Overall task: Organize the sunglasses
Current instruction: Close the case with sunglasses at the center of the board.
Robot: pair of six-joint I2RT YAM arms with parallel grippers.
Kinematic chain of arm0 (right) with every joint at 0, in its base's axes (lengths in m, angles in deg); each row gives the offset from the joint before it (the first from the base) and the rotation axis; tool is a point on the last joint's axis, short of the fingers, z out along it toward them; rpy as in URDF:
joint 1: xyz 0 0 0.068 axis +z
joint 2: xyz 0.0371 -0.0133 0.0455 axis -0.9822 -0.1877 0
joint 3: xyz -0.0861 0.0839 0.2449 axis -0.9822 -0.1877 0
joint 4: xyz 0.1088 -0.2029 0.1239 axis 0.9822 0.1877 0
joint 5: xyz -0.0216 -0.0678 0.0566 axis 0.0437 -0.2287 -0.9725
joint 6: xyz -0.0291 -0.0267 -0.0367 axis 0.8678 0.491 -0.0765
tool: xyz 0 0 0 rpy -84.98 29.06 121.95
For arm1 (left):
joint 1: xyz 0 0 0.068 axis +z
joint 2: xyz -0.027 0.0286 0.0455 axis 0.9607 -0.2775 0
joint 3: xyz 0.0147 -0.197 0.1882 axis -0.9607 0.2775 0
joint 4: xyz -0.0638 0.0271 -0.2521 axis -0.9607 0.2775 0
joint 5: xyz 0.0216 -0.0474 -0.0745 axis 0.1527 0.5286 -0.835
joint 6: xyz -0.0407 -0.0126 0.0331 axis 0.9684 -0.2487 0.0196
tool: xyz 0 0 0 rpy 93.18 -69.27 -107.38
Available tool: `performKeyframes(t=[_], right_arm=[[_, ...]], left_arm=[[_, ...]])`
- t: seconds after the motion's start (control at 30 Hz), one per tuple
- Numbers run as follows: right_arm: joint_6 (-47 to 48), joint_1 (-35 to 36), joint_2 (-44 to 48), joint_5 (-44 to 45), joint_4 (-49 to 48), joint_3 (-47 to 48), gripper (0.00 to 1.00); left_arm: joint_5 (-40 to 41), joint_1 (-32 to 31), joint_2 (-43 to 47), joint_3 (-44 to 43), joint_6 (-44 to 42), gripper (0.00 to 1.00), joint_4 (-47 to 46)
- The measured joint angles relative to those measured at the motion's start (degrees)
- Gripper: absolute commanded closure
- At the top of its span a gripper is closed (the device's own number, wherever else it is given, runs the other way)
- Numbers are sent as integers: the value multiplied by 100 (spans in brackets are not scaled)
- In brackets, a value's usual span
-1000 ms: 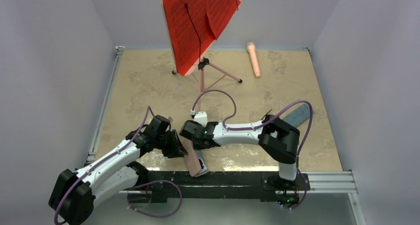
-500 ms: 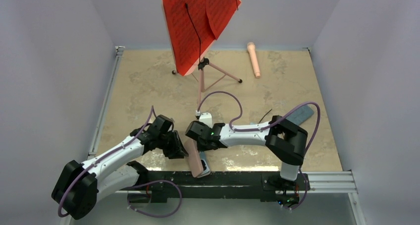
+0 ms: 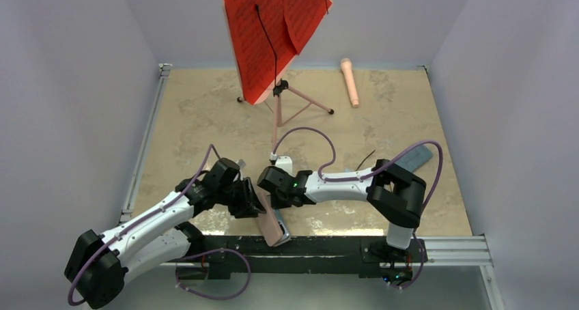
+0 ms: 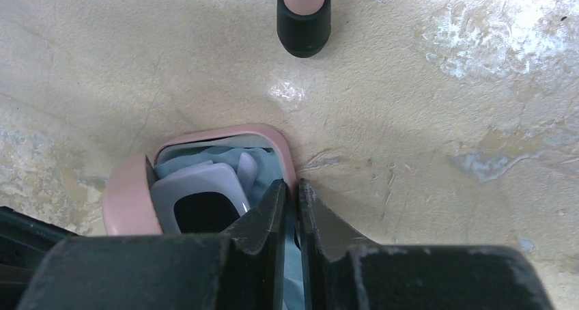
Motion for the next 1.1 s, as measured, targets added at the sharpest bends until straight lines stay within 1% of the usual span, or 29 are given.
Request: performKeyframes(t=[0.13, 0.37, 0.6, 0.77, 0.87, 1.1], right_arm=[[-33, 0, 13, -42, -79, -44, 88], [-66, -13, 140, -131, -302, -262, 87], [-79, -13, 299, -267, -562, -494, 77], [-76, -17, 485, -264, -715, -713, 66], [-76, -35, 619, -271, -859, -859, 61], [-90, -107, 909, -417, -1093, -1141, 59]], left_arm=[[-9, 0, -24, -61, 24, 49, 15], [-39, 0, -448, -103, 79, 45, -44], [-46, -7, -804, -208, 136, 46, -26], [11, -9, -883, -227, 160, 47, -17], [48, -13, -953, -247, 157, 48, 20], [74, -39, -1191, -369, 153, 48, 87]])
